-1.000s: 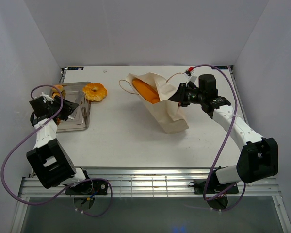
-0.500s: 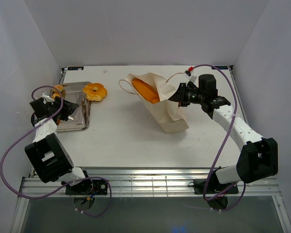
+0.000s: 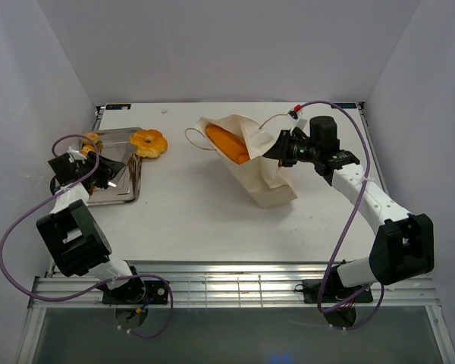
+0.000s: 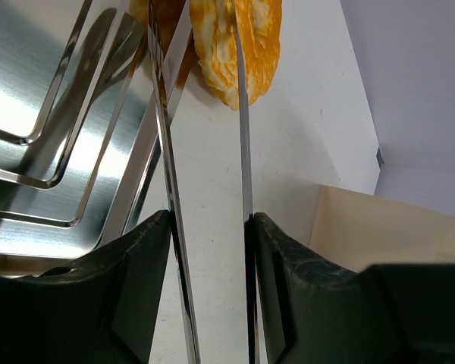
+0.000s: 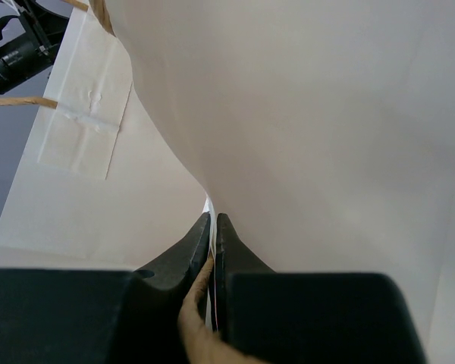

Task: Place the fake bread into the paper bag
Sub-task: Pick up the fake bread from the plate, then place the fake bread in the paper bag.

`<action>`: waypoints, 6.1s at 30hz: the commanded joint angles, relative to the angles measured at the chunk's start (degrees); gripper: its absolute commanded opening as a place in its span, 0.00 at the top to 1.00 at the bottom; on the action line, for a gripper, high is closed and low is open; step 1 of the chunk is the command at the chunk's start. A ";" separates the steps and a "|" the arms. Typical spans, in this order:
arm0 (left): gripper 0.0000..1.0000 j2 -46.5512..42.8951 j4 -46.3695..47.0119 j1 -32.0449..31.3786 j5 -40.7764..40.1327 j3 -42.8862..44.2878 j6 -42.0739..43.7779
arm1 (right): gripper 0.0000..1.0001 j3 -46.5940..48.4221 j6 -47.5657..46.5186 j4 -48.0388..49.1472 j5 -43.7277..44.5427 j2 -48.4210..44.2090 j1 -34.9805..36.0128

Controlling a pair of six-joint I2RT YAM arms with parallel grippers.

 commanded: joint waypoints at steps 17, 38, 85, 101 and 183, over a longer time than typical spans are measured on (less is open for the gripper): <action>0.44 -2.82 4.22 0.35 2.48 1.12 -0.68 | 0.92 1.92 -1.35 -1.43 1.26 1.95 0.11; 0.45 2.36 8.08 0.35 5.29 2.61 -2.78 | 0.92 1.75 -0.91 -0.82 1.43 2.39 0.63; 1.00 0.97 10.20 -2.64 3.54 3.31 -3.23 | 0.92 2.10 -0.91 -0.99 1.78 2.30 0.81; 1.00 -8.88 0.71 -2.64 4.24 10.16 -3.05 | 0.92 3.33 -0.73 -1.61 1.87 2.22 0.81; 1.00 -31.30 -20.30 -32.78 8.37 26.95 -8.59 | 0.92 17.19 -6.26 -24.96 23.23 -5.97 3.27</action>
